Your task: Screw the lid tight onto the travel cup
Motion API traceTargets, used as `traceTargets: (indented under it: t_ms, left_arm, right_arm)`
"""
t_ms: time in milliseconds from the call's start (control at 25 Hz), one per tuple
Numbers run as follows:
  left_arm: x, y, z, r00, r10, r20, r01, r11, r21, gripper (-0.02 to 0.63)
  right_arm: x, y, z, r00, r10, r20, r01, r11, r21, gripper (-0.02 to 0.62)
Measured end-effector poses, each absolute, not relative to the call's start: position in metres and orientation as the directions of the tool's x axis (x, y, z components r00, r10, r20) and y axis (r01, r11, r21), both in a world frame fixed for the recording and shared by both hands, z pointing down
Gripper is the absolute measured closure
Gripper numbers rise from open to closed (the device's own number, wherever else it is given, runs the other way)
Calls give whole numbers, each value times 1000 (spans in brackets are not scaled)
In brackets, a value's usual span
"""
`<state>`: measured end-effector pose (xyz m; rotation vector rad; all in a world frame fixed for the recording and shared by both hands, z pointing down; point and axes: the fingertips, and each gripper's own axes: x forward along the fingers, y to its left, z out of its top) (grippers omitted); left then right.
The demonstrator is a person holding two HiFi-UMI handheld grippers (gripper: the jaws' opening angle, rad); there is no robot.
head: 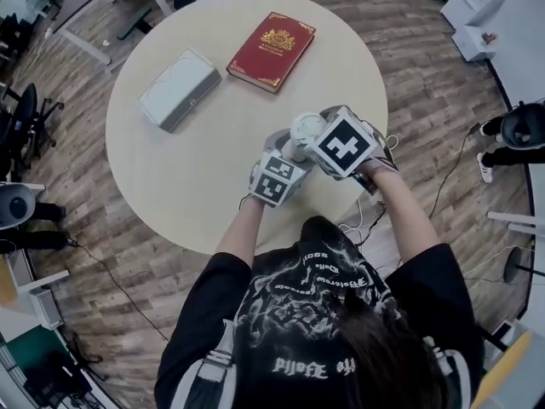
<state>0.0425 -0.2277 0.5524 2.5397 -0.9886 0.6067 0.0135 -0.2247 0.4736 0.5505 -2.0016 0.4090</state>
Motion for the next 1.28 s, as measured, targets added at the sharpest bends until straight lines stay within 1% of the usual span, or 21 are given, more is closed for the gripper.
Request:
traceTargets:
  t_ms: [80,200,360,480,600,640,680,720,800,880,1000,1080,1160,1200,1240,1280]
  left_arm:
    - [44,-227,552,636,-589,498,-736,-657,163,224]
    - [45,-227,552,615,-622,484,-760,-631,155,224]
    - [44,-226,553,628,-613,480,-749,-644,157,224]
    - [44,-225,552,637,-605,478,-740,-654,159,224]
    - [45,-224,551,648,-590,482,-726,-669,157,224]
    - [45,-224,551,655,-581,483,-718,-678,157,224]
    - [45,-224,551,663,-570,485,-707,-690,156,224]
    - [44,-223,550,674,-557,485,-694,-703,155,224]
    - [44,-221,550,699,-523,487,-659,-736,155,224]
    - [44,-219,549,725,-483,490,-618,-771,154,224]
    - [43,-221,548,755,-438,488,-568,-808,154,224]
    - [43,-221,549,775,-407,483,-534,-831,156,224]
    - [43,-221,550,793,-364,488,-489,-858,156,224]
    - [43,-221,551,800,-341,495,-465,-873,150,224]
    - [42,-221,552,802,-318,505,-438,-888,138,224]
    - [40,-221,552,802,-295,519,-410,-904,119,225]
  right_arm:
    - [13,-224,472,-392,-232,891,-612,789,-64,233]
    - [23,-233,469,-335,-327,884,-688,726,8,233]
    - [22,-233,470,-357,-366,860,-703,711,10,232]
    - [25,-230,469,-427,-373,824,-700,713,-40,232]
    - [26,-229,458,-538,-358,763,-663,739,-121,216]
    - [25,-229,452,-578,-355,735,-640,756,-138,195]
    - [25,-230,445,-617,-348,706,-610,778,-149,160]
    - [25,-230,439,-653,-333,680,-570,808,-152,141]
    - [25,-226,426,-711,-274,648,-450,885,-120,134]
    - [25,-219,416,-737,-189,649,-301,951,-65,133]
    - [22,-214,403,-742,-61,667,-80,997,2,133]
    - [22,-211,406,-699,7,715,74,995,63,134]
    - [22,-205,414,-625,74,777,247,963,107,134]
    - [22,-201,418,-586,114,802,334,936,111,125]
    - [21,-198,422,-546,150,824,420,900,114,92]
    - [22,-197,426,-504,168,847,504,854,130,81]
